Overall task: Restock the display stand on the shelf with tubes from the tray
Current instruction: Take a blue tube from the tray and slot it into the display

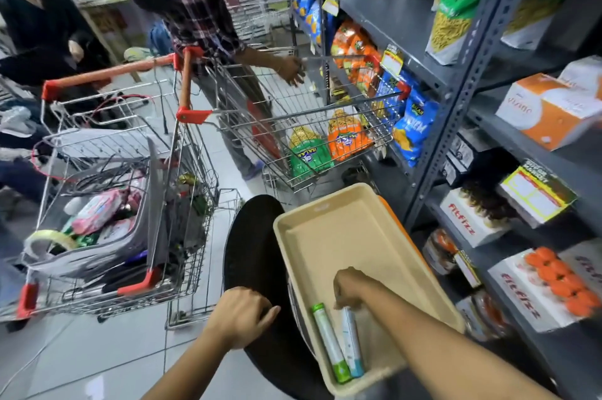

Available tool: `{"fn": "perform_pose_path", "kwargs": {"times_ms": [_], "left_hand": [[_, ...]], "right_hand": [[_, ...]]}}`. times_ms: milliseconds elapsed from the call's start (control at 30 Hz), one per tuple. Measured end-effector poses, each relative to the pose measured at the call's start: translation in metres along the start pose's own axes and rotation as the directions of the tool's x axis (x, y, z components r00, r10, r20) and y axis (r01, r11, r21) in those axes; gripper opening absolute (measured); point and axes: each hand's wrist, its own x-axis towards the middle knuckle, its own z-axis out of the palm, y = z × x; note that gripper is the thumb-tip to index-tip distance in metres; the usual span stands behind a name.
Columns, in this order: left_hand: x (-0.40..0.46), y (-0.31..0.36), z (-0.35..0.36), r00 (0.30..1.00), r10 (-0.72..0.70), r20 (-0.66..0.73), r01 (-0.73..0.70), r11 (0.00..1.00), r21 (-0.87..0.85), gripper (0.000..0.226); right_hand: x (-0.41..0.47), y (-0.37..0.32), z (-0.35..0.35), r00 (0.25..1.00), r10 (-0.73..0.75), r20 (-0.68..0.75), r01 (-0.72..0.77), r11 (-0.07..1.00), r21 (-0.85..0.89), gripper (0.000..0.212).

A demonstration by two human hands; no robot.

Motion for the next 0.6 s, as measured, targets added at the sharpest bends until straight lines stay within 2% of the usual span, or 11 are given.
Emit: {"fn": "perform_pose_path", "kwargs": {"times_ms": [167, 300, 433, 500, 600], "left_hand": [[-0.001, 0.003, -0.004, 1.000, 0.010, 0.009, -0.009, 1.000, -0.003, 0.061], [0.002, 0.007, -0.012, 0.997, -0.033, 0.063, 0.037, 0.998, -0.054, 0.056], [0.032, 0.023, -0.044, 0.984, -0.079, 0.163, 0.102, 0.985, -0.140, 0.056], [0.059, 0.040, -0.070, 0.991, -0.042, 0.127, 0.064, 0.982, -0.179, 0.056], [0.113, 0.082, -0.124, 0.997, 0.067, -0.030, -0.072, 0.973, -0.218, 0.058]], "right_hand": [[-0.040, -0.002, -0.042, 0.997, -0.074, -0.016, 0.074, 0.997, 0.037, 0.035], [-0.091, -0.009, -0.106, 0.970, -0.151, -0.192, 0.151, 0.988, -0.012, 0.033], [-0.179, -0.011, -0.180, 0.888, -0.239, -0.394, 0.241, 0.969, -0.046, 0.031], [-0.232, -0.013, -0.214, 0.839, -0.280, -0.467, 0.273, 0.958, -0.085, 0.031], [-0.321, -0.010, -0.258, 0.773, -0.280, -0.569, 0.246, 0.959, -0.138, 0.028]]}}
